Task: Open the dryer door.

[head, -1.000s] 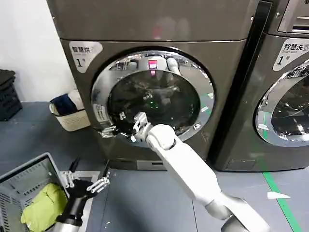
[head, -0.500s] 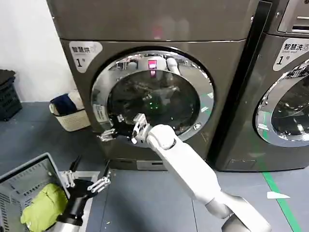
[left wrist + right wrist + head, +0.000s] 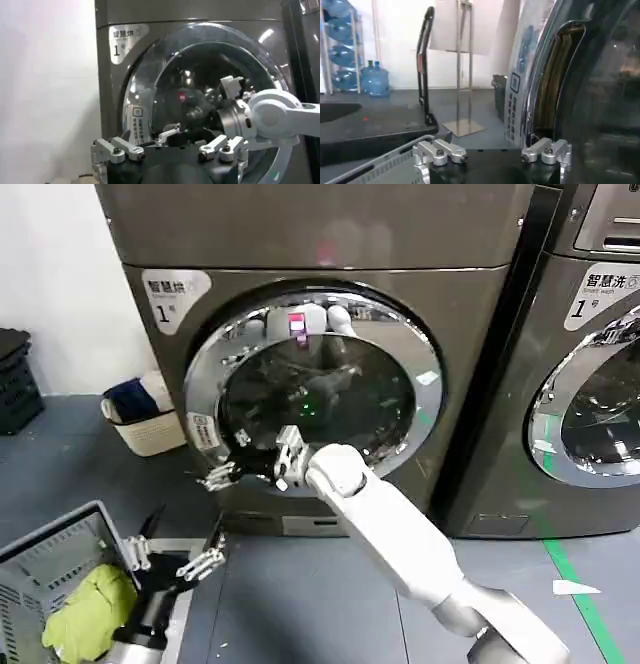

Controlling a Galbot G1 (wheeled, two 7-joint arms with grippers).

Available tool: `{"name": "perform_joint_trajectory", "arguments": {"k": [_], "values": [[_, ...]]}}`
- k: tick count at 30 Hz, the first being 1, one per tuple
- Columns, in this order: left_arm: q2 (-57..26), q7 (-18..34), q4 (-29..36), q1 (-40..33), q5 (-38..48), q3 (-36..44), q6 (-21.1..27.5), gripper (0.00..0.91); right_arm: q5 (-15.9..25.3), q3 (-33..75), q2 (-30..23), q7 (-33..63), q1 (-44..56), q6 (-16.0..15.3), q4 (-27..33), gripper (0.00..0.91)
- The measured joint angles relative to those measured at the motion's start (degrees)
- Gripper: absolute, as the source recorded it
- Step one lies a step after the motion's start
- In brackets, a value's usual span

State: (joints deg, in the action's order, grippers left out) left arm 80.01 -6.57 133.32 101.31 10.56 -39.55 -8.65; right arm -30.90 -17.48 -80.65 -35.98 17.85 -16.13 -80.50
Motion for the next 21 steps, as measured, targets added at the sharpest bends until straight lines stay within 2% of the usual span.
{"name": "perform_joint_trajectory", "arguments": {"k": [21], "values": [[-2.4,1.1,-1.3,0.9,12.3,-18.0,5.5,0.907,-8.7,-4.0,10.0,-2.5,0.6,-1.3,-13.5,0.907]]}}
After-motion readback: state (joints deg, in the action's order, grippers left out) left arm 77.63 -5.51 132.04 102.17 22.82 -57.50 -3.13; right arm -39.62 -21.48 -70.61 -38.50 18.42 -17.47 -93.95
